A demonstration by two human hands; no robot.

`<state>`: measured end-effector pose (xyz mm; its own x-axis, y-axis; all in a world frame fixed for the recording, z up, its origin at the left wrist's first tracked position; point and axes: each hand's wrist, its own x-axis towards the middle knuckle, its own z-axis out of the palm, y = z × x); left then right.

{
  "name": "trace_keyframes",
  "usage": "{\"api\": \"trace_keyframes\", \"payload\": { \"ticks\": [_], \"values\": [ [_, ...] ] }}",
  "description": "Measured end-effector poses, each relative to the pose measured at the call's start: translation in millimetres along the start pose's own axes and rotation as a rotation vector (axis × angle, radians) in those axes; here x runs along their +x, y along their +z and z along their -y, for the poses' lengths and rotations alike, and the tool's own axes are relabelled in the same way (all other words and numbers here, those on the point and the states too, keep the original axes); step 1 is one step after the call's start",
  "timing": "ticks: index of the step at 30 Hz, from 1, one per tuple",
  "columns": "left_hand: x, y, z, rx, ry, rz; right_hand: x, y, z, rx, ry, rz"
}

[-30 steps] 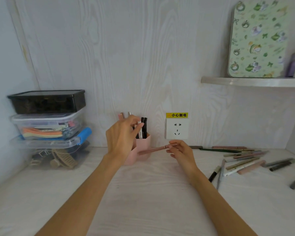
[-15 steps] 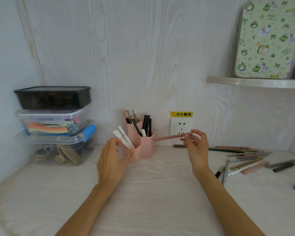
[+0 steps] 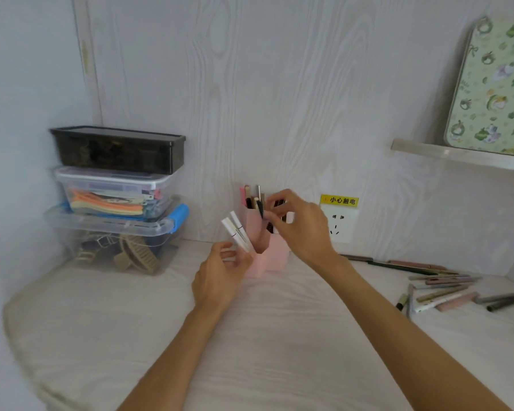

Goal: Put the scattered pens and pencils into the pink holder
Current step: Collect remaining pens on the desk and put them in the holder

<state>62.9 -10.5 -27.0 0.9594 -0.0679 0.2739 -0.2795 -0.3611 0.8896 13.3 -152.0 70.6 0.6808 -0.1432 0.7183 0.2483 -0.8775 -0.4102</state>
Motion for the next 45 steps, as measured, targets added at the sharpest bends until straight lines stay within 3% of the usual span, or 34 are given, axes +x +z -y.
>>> {"api": "trace_keyframes", "payload": {
  "ticks": [3, 6, 11, 16, 19, 24, 26, 29, 34, 41, 45],
  "values": [
    [-2.1, -1.9, 0.3, 0.036, 0.041, 0.005, 10.0, 20.5, 4.1, -0.325, -0.229, 0.145],
    [-5.8, -5.3, -2.1, 0.094, 0.099, -0.062, 10.8, 32.4, 3.7, -0.555, -0.397, 0.181],
    [-11.0, -7.2, -4.5, 0.206, 0.214, -0.055, 2.1, 28.5, -2.3, -0.608, -0.389, 0.214],
    [-20.1, -3.2, -14.4, 0.297, 0.337, 0.039, -45.0, -19.4, -30.1, -0.366, -0.160, 0.073],
    [-31.6, 12.9, -33.1, 0.266, 0.377, 0.190, -82.2, -61.0, -69.0, -0.323, 0.042, 0.035],
    [-70.0, 74.1, -74.7, 0.330, 0.402, 0.606, -126.6, -121.9, -129.8, -0.382, 0.426, 0.104],
    [-90.7, 104.2, -88.6, 0.403, 0.431, 0.659, -140.6, -140.3, -145.7, -0.422, 0.476, 0.226],
    [-111.4, 133.8, -99.5, 0.478, 0.496, 0.590, -152.0, -151.6, -159.2, -0.457, 0.521, 0.380],
    [-108.4, 147.5, -101.9, 0.453, 0.540, 0.483, -153.9, -150.8, -170.5, -0.443, 0.518, 0.282],
    [-63.4, 114.2, -78.0, 0.531, 0.476, 0.357, -122.2, -124.1, -162.0, -0.460, 0.354, 0.395],
    [-43.9, 78.8, -59.5, 0.483, 0.439, 0.335, -104.9, -95.6, -149.5, -0.417, 0.375, 0.402]
  ]
}}
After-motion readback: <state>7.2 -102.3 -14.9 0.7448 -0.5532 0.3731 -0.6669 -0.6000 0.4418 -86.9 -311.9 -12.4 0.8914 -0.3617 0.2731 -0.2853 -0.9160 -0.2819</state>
